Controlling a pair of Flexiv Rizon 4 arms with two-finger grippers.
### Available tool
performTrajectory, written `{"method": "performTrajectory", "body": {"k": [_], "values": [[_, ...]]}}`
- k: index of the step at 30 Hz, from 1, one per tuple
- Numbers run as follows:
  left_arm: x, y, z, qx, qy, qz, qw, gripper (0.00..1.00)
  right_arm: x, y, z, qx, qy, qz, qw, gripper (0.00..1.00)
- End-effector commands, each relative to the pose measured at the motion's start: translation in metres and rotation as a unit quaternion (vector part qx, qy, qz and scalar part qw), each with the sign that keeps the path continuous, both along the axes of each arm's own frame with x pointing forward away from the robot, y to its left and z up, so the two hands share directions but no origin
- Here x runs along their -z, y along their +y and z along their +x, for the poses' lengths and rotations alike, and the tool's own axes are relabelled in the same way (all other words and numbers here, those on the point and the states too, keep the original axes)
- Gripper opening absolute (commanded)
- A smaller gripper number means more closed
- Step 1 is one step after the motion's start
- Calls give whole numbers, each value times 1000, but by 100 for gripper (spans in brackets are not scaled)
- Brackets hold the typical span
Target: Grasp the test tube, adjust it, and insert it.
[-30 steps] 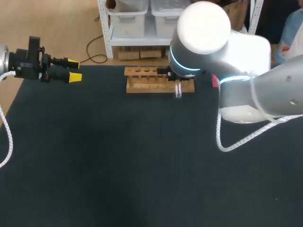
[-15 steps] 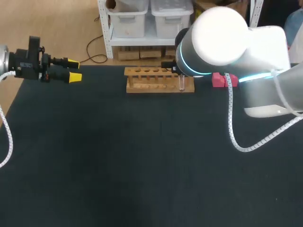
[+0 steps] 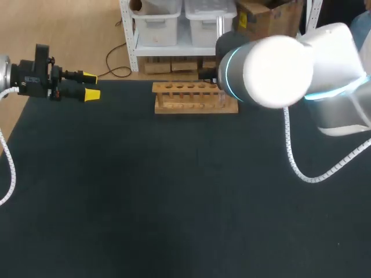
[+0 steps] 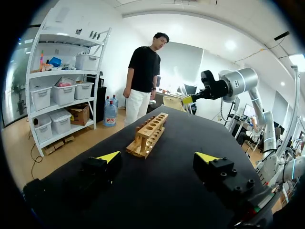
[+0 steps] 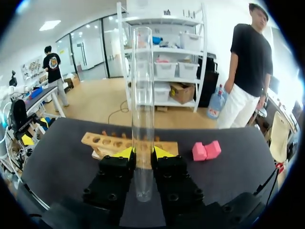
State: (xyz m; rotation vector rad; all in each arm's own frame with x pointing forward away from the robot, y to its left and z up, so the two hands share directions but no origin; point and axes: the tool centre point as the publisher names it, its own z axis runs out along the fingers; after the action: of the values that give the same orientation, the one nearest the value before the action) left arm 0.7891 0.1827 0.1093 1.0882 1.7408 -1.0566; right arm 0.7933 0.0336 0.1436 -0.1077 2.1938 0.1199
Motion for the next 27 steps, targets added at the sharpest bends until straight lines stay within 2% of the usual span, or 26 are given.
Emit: {"method": "performTrajectory", "body": {"k": [1, 11, 16, 27], "values": [[1, 0, 0, 0, -2, -1, 1000, 100, -4, -5, 1, -8, -101, 16, 995, 0], [1, 0, 0, 0, -2, -1, 1000, 100, -12, -11, 12, -26, -148, 27, 988, 0], [1, 0, 0, 0, -2, -1, 1000, 100, -19, -13, 12, -35, -146, 25, 988, 0], [1, 0, 0, 0, -2, -1, 1000, 100, -19, -13, 12, -35, -146, 25, 988, 0]]}}
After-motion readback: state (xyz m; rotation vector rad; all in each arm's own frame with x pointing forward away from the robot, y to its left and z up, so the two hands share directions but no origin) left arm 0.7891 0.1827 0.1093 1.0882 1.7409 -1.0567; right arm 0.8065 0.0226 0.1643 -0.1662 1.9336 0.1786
